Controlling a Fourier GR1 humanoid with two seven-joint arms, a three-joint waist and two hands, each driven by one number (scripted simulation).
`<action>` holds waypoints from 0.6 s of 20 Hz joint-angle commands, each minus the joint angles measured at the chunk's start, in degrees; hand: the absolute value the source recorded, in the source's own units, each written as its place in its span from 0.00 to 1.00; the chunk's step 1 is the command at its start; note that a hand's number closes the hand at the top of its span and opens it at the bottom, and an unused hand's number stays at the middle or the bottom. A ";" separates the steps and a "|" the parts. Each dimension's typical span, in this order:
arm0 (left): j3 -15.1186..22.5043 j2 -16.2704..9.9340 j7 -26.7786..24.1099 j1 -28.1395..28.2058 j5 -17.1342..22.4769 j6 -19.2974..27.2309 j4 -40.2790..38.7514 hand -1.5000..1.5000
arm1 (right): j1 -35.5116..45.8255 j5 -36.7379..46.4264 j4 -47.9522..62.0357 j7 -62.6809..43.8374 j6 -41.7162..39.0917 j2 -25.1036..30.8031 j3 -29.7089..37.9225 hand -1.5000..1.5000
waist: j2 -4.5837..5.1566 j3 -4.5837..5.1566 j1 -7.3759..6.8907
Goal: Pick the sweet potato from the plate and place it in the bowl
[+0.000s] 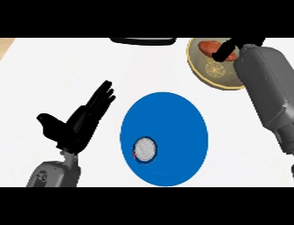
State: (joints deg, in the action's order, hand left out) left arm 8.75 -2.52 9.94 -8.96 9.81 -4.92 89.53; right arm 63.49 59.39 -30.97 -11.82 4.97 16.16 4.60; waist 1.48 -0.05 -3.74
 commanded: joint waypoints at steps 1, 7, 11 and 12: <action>1.71 1.84 -1.65 1.00 -1.62 0.95 -1.40 0.50 | 2.61 -2.98 8.10 4.82 3.40 -0.29 4.17 0.00 | 0.35 -0.04 -0.62; -1.05 -0.71 -1.10 -0.30 0.24 -0.94 -1.00 0.50 | 0.16 -15.40 5.93 16.05 9.18 -1.10 15.46 0.00 | 0.07 -0.19 0.75; -1.94 -1.51 -0.81 2.03 1.63 -1.66 0.38 0.50 | -0.06 -25.57 0.60 26.09 10.71 -1.86 23.49 0.00 | -0.76 -0.24 1.50; -1.84 -0.40 -0.72 1.49 0.83 -0.17 -1.17 0.50 | 0.11 -27.44 -0.35 27.89 11.84 -4.24 24.57 0.00 | -0.76 -0.19 1.92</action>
State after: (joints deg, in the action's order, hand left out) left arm 7.80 -2.76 9.38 -8.28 10.26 -5.33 88.90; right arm 64.10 39.84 -28.12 8.19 14.78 13.90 23.02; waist 1.13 -0.25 -2.65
